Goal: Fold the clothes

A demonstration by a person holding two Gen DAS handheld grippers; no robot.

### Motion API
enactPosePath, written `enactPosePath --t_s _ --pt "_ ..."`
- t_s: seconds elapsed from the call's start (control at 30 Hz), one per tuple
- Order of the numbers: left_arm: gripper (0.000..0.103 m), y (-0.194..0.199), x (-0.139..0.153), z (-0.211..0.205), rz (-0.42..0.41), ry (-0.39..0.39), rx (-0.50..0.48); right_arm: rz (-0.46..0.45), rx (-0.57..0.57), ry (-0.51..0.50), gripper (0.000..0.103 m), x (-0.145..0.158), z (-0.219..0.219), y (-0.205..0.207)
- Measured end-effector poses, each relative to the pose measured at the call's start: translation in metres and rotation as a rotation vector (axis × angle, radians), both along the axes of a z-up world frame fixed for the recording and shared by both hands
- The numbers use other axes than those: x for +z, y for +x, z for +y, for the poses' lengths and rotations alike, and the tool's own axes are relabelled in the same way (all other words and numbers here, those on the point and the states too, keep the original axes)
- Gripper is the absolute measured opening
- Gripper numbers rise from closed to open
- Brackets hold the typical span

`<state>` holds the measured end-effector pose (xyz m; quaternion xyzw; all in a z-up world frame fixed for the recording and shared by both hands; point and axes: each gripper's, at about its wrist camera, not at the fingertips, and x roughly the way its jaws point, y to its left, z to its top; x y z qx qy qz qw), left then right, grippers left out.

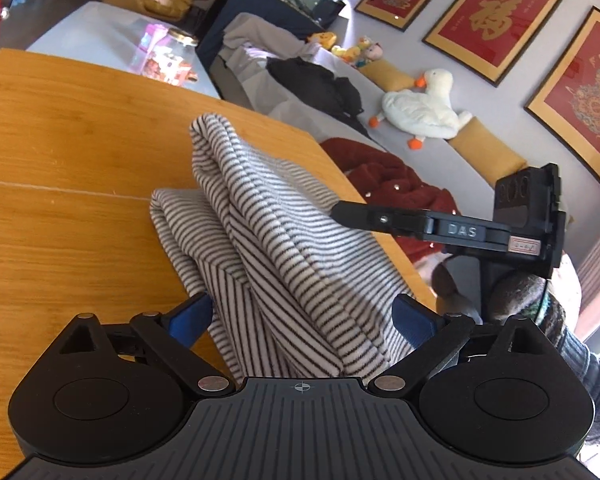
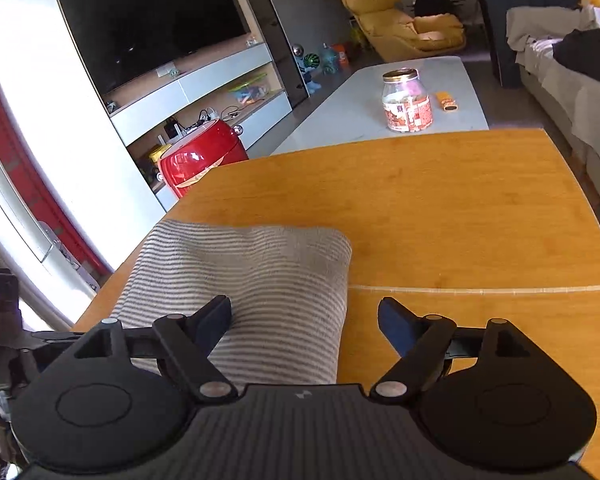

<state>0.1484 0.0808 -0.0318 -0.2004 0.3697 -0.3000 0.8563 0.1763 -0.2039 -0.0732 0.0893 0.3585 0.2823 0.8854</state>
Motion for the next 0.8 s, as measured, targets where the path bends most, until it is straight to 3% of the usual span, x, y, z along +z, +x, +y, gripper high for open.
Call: enactPosePath --t_s 0.1,0.17,0.37,0.47,0.57,0.63,0.7,0.8 --pt "0.098 0.002 -0.006 -0.004 0.027 -0.020 0.019 0.024 -0.009 0.024 0.083 -0.007 -0.009 -0.015" --pt "0.091 -0.002 0.001 -0.007 0.007 -0.038 0.018 0.040 -0.015 0.040 0.085 -0.012 -0.014 -0.025" --pt "0.091 -0.032 0.029 -0.019 -0.087 -0.020 -0.104 0.074 -0.052 0.078 0.097 -0.023 -0.029 -0.031" --pt "0.095 -0.039 0.035 -0.015 -0.114 0.028 -0.034 0.060 -0.045 0.080 0.097 -0.027 -0.026 -0.035" --pt "0.095 -0.036 0.046 -0.001 -0.145 -0.024 0.072 0.041 -0.036 0.071 0.098 -0.027 -0.021 -0.038" --pt "0.096 -0.029 0.049 0.003 -0.132 -0.071 0.090 0.036 -0.041 0.071 0.098 -0.027 -0.020 -0.039" --pt "0.096 -0.019 0.046 0.001 -0.113 -0.049 0.116 0.029 -0.060 0.069 0.098 -0.024 -0.022 -0.041" --pt "0.096 -0.007 0.038 0.000 -0.092 -0.007 0.175 -0.116 -0.079 -0.041 0.093 -0.005 -0.011 -0.064"
